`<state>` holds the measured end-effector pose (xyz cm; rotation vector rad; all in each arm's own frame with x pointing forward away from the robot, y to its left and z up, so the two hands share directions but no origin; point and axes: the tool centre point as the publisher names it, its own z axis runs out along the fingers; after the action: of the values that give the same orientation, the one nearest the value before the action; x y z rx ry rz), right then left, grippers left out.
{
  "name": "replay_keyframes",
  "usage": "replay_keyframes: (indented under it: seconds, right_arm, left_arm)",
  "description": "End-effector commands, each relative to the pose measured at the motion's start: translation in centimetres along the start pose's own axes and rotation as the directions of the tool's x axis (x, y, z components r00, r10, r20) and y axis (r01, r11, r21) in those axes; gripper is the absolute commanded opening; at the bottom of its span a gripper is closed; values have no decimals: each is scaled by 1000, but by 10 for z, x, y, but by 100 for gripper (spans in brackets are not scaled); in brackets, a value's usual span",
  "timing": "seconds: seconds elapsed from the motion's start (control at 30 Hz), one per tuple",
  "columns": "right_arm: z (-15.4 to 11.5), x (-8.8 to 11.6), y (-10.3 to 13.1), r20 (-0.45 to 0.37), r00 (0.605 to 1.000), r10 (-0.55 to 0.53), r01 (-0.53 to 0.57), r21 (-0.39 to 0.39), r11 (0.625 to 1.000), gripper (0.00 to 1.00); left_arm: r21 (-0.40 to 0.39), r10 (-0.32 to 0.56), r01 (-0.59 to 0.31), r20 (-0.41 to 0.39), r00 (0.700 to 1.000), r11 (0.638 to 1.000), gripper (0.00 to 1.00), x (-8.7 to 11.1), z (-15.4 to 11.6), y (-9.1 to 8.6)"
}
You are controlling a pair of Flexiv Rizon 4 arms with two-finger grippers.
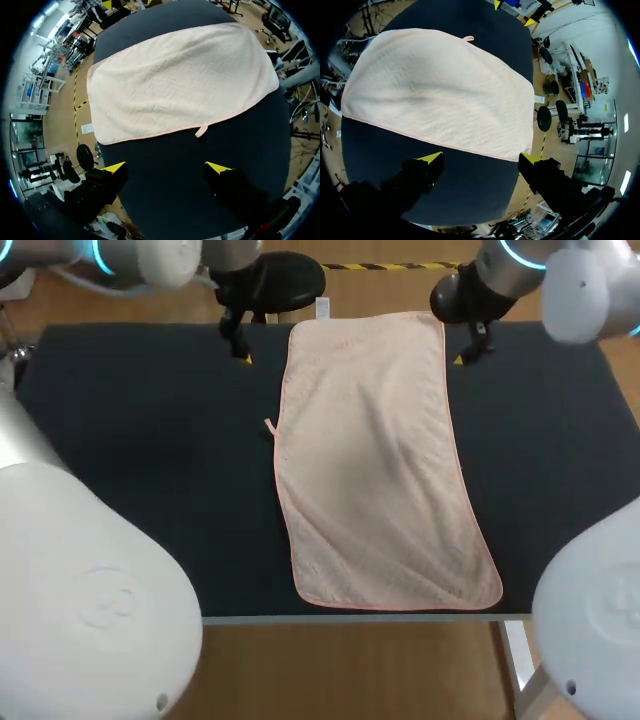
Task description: Fold the towel
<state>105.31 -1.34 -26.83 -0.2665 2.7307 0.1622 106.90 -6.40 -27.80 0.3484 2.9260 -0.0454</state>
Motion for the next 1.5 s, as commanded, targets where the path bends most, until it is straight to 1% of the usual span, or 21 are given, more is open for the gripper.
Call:
replay_keyframes:
  seconds: [0.03,0.13,0.23,0.37,0.4,0.47,0.5,0.67,0.7,0.73,0.77,1.17,1.2,1.23,1.27,1.3,1.33,1.37,1.4,1.47,1.5]
  right_arm:
    - [-5,-2,5,-220,966,133,-43,372,927,100]
    - [-1,1,7,-192,971,141,-60,377,924,100]
    - [1,5,7,-150,976,156,-92,364,927,100]
    - [8,12,7,-130,976,174,-118,357,926,100]
    - [11,14,8,-119,978,174,-123,349,929,100]
    - [15,19,9,-111,979,172,-123,349,929,100]
    - [17,22,10,-106,979,172,-126,348,929,100]
    - [28,35,9,-124,974,189,-139,328,934,100]
    - [29,36,9,-124,975,184,-137,318,938,100]
    - [29,35,10,-131,980,152,-103,323,941,100]
    - [25,32,12,-101,991,83,-48,316,948,100]
    - [25,32,12,-101,991,83,-48,316,948,100]
    - [26,28,12,-106,989,106,-73,277,958,100]
    - [31,25,11,-115,983,145,-107,284,953,100]
    - [34,24,11,-116,980,159,-118,299,947,100]
    - [39,24,11,-135,972,192,-149,281,948,100]
    - [42,25,10,-166,957,238,-192,252,948,100]
    - [44,25,9,-179,951,253,-206,243,948,100]
    - [44,26,9,-185,942,279,-229,250,941,100]
    - [46,27,7,-214,929,302,-254,222,941,100]
    - [46,29,6,-210,927,310,-261,232,937,100]
  left_arm:
    - [-130,-71,63,-61,996,990,100,-11,8,-3]
    - [-127,-131,121,-74,989,985,100,-12,11,-5]
    - [-111,-202,192,-83,976,975,100,-12,15,-5]
    - [-91,-271,263,-94,958,961,100,-10,24,-9]
    - [-69,-282,276,-94,955,959,100,-9,27,-10]
    - [-56,-281,277,-95,955,959,100,-7,32,-14]
    - [-32,-285,283,-96,954,959,100,-5,34,-16]
    - [-21,-270,270,-99,958,963,100,2,45,-22]
    - [-4,-261,262,-99,960,965,100,3,47,-22]
    - [24,-247,250,-88,965,968,100,4,47,-22]
    - [19,-221,224,-86,971,974,100,4,45,-21]
    - [19,-221,224,-86,971,974,100,4,45,-21]
    - [4,-234,234,-71,970,972,100,0,42,-16]
    - [-26,-239,238,-68,969,971,100,-3,42,-15]
    - [-28,-240,238,-71,968,971,100,-5,44,-15]
    - [-18,-236,236,-84,968,972,100,-9,46,-16]
    - [-15,-227,226,-86,970,974,100,-10,47,-19]
    - [-15,-220,220,-91,971,975,100,-11,48,-22]
    - [-16,-219,219,-94,971,976,100,-13,48,-26]
    - [-20,-208,207,-106,972,978,100,-13,50,-37]
    - [11,-202,205,-118,972,979,100,-12,50,-40]
